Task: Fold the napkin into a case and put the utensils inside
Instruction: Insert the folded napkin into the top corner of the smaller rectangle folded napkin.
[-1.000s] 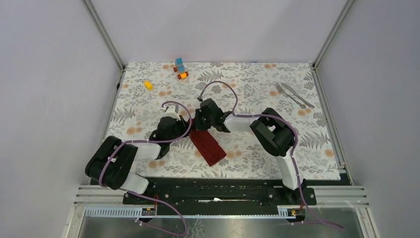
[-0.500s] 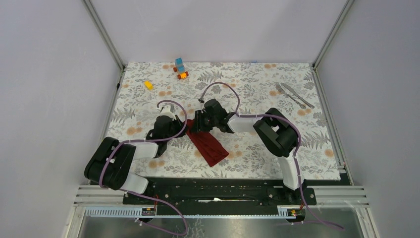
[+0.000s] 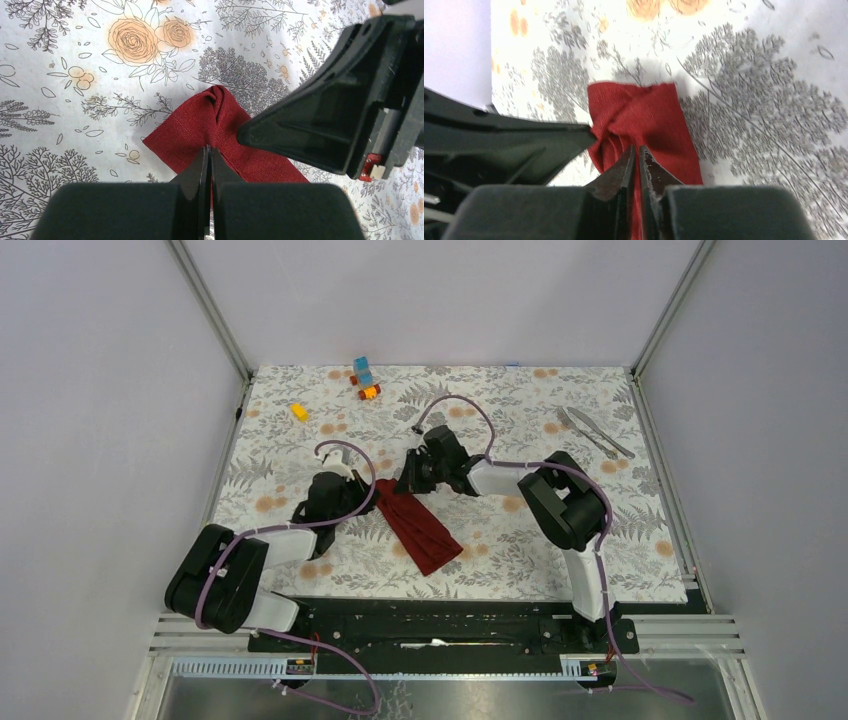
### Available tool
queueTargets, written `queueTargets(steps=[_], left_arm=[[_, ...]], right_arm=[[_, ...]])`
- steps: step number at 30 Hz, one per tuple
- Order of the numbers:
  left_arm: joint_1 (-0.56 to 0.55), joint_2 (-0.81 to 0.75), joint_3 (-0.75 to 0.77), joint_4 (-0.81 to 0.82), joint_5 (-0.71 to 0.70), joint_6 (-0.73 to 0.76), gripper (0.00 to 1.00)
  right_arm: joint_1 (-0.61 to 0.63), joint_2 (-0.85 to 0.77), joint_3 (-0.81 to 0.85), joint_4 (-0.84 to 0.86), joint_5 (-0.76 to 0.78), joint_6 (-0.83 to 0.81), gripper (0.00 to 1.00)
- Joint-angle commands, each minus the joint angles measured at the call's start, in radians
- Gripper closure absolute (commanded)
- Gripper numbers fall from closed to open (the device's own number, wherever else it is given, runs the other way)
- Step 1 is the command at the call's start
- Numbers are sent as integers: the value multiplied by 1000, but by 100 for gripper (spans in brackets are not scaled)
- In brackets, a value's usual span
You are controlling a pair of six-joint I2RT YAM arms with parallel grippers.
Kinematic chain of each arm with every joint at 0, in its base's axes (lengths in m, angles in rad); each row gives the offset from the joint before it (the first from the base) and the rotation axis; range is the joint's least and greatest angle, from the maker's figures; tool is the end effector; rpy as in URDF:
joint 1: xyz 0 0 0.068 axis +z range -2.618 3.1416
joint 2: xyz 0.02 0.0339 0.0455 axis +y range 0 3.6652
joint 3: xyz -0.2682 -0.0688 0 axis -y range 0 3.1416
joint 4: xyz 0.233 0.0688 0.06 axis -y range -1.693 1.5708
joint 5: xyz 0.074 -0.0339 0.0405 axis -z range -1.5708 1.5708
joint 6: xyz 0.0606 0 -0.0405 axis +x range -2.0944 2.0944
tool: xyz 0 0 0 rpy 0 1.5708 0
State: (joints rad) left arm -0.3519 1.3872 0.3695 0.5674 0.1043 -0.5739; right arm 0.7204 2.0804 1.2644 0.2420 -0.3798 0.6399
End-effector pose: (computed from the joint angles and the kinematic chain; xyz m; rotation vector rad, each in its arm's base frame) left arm 0.2469 -0.0974 0.1520 -0.1633 2.0816 -0.6820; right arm 0.3336 0.3227 0.1483 -0.3381 2.3239 1.1484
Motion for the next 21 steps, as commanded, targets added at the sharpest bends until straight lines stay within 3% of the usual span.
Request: queueTargets(steps=[1, 8, 12, 13, 15, 21], left_arm=[[7, -19, -2, 29, 24, 7, 100], [7, -1, 12, 30, 27, 4, 100], [6, 53, 21, 37, 46, -33, 100], [7, 60, 21, 32, 46, -52, 97], [9, 50, 17, 0, 34, -90, 75], [50, -137, 12, -218, -10, -148, 51]], right_arm=[[3, 69, 83, 25, -62, 51, 90], [37, 153, 112, 90, -78, 177, 94], [76, 162, 85, 266, -67, 301, 96], [77, 159, 74, 291, -55, 326, 97], [65, 157, 60, 274, -19, 335, 97], [33, 151, 32, 201, -9, 301, 97]])
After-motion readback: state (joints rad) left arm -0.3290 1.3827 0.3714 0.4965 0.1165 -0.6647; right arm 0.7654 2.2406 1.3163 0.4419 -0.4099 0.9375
